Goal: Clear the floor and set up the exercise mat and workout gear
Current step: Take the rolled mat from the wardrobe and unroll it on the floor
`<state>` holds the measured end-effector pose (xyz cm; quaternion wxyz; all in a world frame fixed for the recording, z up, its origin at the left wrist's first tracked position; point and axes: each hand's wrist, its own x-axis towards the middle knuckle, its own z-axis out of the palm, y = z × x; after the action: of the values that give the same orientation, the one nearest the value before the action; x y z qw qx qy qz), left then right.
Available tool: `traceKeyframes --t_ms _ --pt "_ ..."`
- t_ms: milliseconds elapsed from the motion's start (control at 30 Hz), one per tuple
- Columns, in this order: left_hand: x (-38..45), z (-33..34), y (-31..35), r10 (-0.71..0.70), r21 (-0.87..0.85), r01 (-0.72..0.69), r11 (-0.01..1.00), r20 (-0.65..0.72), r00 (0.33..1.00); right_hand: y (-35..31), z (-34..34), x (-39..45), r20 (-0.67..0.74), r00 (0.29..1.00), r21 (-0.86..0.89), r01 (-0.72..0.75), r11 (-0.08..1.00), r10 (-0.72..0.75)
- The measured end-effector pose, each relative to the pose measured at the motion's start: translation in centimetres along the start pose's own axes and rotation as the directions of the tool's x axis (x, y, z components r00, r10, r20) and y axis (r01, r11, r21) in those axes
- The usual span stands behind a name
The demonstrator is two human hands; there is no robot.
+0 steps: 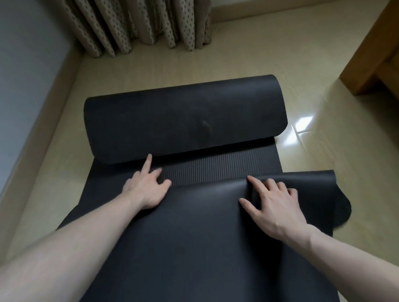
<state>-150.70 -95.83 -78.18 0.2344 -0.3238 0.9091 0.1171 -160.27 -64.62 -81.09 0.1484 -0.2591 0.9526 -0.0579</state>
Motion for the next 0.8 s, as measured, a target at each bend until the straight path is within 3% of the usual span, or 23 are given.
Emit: traceKeyframes --t_ms 133,267,533,667,800 --pt "1.4 -3.0 0.4 0.130 0.074 -0.120 0.990 -0.155 0.979 0.1 -0.2 -0.7 -0.004 1.000 0.014 0.008 1.000 -0.008" --pt "2.4 -6.6 2.0 0.036 0.082 -0.016 0.996 -0.245 0.969 0.3 -0.6 -1.0 -0.005 1.000 0.031 -0.002 1.000 0.002" --pt "2.8 -4.5 3.6 -0.008 0.062 0.008 0.998 0.001 1.000 0.7 -0.7 -0.8 0.008 1.000 0.081 0.018 0.997 -0.019" --pt "3.5 -6.0 4.7 0.031 0.044 -0.033 0.998 0.036 0.999 1.2 -0.4 0.2 0.005 0.999 0.093 0.036 0.995 -0.037" --pt "3.9 -2.7 5.5 0.059 0.010 -0.060 0.998 0.086 0.995 1.4 -0.7 1.2 -0.002 0.999 0.152 0.041 0.988 -0.042"
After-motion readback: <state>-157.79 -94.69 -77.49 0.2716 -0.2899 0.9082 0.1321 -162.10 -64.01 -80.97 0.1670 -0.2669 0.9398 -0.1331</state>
